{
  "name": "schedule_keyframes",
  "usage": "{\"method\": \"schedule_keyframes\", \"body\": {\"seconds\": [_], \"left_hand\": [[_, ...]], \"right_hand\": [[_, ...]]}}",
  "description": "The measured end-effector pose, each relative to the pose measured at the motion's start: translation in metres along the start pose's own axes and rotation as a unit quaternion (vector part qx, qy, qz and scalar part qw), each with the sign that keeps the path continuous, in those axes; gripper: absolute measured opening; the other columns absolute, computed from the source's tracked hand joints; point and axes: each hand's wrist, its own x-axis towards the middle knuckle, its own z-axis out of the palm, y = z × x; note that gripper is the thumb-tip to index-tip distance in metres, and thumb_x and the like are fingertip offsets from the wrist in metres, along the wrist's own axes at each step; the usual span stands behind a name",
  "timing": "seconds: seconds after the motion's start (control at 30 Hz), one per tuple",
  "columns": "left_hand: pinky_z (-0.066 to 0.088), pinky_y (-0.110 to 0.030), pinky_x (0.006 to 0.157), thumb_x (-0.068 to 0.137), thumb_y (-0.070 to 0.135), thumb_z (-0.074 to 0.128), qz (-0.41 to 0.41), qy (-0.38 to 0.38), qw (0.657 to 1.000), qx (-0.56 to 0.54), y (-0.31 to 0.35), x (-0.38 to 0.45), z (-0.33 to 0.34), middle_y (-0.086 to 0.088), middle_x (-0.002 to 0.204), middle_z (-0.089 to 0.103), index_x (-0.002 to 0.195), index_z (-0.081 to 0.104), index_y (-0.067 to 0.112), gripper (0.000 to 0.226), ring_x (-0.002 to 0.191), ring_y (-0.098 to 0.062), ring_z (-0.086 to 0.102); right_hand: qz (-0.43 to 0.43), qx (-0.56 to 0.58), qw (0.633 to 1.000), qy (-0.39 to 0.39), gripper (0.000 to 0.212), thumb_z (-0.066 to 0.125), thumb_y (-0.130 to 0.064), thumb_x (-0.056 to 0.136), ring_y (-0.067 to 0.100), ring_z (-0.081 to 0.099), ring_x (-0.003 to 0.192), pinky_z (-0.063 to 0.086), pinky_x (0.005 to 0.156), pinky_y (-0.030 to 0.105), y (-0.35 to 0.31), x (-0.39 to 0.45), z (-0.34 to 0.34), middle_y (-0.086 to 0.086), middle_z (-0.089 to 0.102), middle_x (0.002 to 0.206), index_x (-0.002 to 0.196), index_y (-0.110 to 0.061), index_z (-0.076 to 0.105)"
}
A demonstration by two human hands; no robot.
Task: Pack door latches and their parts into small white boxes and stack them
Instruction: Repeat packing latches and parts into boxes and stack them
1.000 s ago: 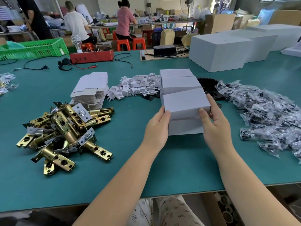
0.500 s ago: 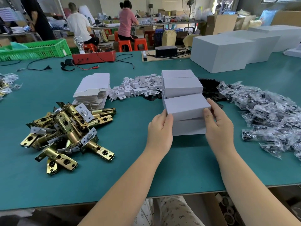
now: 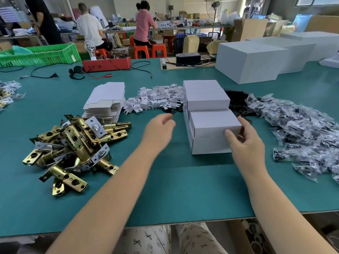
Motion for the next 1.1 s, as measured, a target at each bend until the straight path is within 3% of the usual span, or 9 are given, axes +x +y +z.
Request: {"method": "schedule_keyframes", "body": {"seconds": [0.17,0.33,0.43,0.5,0.57,0.77,0.9,1.0,1.1], "left_hand": [[0.038,-0.038,0.077,0.092,0.010,0.046,-0.011,0.102,0.931,0.350,-0.023,0.056,-0.069,-0.019,0.118,0.059,0.121,0.052,0.003,0.030,0.095,-0.030,0.048],[0.044,-0.044,0.088,0.094,0.011,0.049,-0.084,0.088,0.846,0.519,-0.043,0.086,-0.107,-0.018,0.127,0.053,0.127,0.048,0.001,0.035,0.119,-0.035,0.048],[0.043,-0.035,0.082,0.090,0.006,0.054,-0.109,0.079,0.825,0.548,-0.052,0.089,-0.111,-0.011,0.104,0.063,0.104,0.062,0.010,0.016,0.102,-0.031,0.057],[0.039,-0.033,0.082,0.086,0.003,0.055,-0.092,0.089,0.811,0.571,-0.052,0.089,-0.110,-0.004,0.076,0.054,0.083,0.057,0.014,0.012,0.089,-0.028,0.056],[0.037,-0.033,0.085,0.085,0.001,0.055,-0.057,0.100,0.795,0.595,-0.051,0.088,-0.109,-0.001,0.066,0.042,0.071,0.045,0.016,0.023,0.087,-0.028,0.055],[0.037,-0.034,0.077,0.090,0.004,0.051,0.007,0.122,0.809,0.575,-0.042,0.088,-0.111,-0.012,0.090,0.063,0.075,0.051,0.013,0.017,0.088,-0.032,0.056],[0.031,-0.033,0.065,0.086,-0.001,0.051,0.067,0.175,0.811,0.555,-0.022,0.079,-0.117,-0.013,0.076,0.051,0.084,0.062,0.004,0.013,0.075,-0.030,0.047],[0.027,-0.035,0.059,0.089,-0.003,0.045,0.165,0.263,0.824,0.475,-0.006,0.060,-0.122,-0.019,0.069,0.052,0.085,0.064,-0.005,0.019,0.067,-0.028,0.040],[0.032,-0.031,0.051,0.095,0.007,0.045,0.255,0.321,0.816,0.408,0.010,0.018,-0.115,-0.018,0.065,0.059,0.082,0.068,-0.001,0.027,0.059,-0.028,0.047]], "right_hand": [[-0.011,-0.021,1.000,0.002,0.054,0.062,-0.032,0.090,0.008,0.052,0.107,0.037,0.086,0.021,0.000,0.000,0.000,-0.013,0.057,0.116,0.141,-0.028,0.044],[-0.010,-0.027,1.000,-0.002,0.054,0.061,-0.031,0.091,0.006,0.051,0.107,0.036,0.088,0.020,-0.002,-0.002,0.000,-0.010,0.058,0.126,0.142,-0.027,0.042],[-0.004,-0.032,0.999,-0.004,0.054,0.060,-0.032,0.092,0.005,0.050,0.106,0.035,0.087,0.020,-0.001,-0.002,-0.001,-0.007,0.058,0.127,0.143,-0.029,0.041],[-0.003,-0.035,0.999,-0.004,0.054,0.059,-0.032,0.092,0.005,0.050,0.105,0.034,0.086,0.019,-0.001,-0.003,-0.001,-0.006,0.058,0.127,0.143,-0.029,0.041],[-0.008,-0.031,0.999,-0.006,0.056,0.059,-0.031,0.092,0.007,0.049,0.111,0.035,0.088,0.019,-0.003,-0.003,0.001,-0.009,0.054,0.130,0.144,-0.026,0.039],[-0.087,0.010,0.994,0.064,0.062,0.054,-0.032,0.083,0.007,0.038,0.119,0.032,0.101,0.024,-0.010,-0.009,0.005,-0.009,0.039,0.126,0.140,-0.013,0.037],[-0.253,0.007,0.960,0.122,0.040,0.051,-0.023,0.086,0.013,0.044,0.106,0.037,0.094,0.022,-0.022,-0.020,0.006,-0.005,0.047,0.113,0.119,-0.001,0.050],[-0.261,0.048,0.964,0.000,0.016,0.049,-0.024,0.088,0.012,0.057,0.083,0.047,0.078,0.023,-0.037,-0.031,0.009,-0.001,0.062,0.089,0.096,-0.015,0.060],[-0.043,0.156,0.966,-0.203,0.022,0.052,-0.030,0.085,0.014,0.064,0.068,0.051,0.070,0.026,-0.059,-0.042,0.022,-0.005,0.069,0.078,0.096,-0.019,0.066]]}}
